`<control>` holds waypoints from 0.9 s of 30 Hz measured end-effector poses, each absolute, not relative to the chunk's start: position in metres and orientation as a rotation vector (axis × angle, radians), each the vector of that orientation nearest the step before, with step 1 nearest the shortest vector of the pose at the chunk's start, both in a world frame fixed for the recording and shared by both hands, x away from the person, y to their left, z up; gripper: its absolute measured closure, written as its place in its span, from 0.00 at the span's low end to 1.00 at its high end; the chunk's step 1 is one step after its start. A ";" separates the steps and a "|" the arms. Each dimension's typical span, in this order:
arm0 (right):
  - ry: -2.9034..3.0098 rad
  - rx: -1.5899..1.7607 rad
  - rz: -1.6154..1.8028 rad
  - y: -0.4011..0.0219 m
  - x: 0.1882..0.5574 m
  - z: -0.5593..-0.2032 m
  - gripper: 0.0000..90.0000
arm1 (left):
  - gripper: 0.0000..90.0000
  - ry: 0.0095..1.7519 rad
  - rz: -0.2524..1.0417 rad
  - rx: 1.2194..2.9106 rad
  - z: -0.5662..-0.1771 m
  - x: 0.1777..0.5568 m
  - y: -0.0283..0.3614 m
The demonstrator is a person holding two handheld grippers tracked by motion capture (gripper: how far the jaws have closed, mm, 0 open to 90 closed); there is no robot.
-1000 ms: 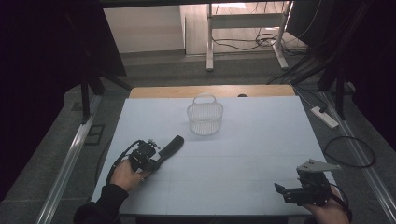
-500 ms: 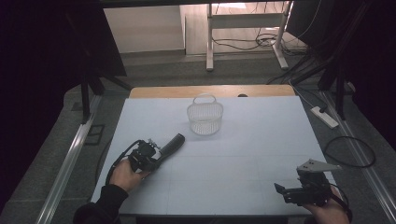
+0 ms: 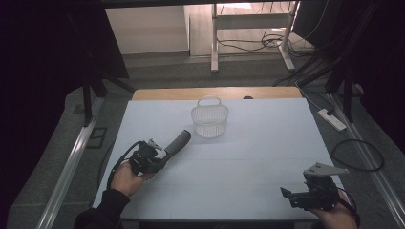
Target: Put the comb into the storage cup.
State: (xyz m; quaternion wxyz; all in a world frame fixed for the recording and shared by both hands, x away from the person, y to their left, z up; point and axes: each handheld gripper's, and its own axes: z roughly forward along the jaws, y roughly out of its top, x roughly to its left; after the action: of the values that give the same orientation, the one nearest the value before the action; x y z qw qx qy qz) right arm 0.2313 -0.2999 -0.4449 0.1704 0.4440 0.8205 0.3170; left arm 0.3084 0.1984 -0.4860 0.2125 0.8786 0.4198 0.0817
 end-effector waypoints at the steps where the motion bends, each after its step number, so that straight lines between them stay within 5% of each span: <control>1: 2.331 1.262 0.901 -0.300 0.231 -0.445 0.06 | 0.81 1.162 0.233 2.431 -0.485 0.308 0.199; 27: 2.324 1.257 0.900 -0.299 0.231 -0.444 0.06 | 0.81 1.021 0.359 2.207 -0.444 0.263 0.194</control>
State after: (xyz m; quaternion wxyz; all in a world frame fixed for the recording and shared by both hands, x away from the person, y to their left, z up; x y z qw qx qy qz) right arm 0.2309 -0.2991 -0.4444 0.1742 0.4434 0.8198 0.3176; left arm 0.2626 0.1941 -0.4440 0.3351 0.8459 0.3915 0.1375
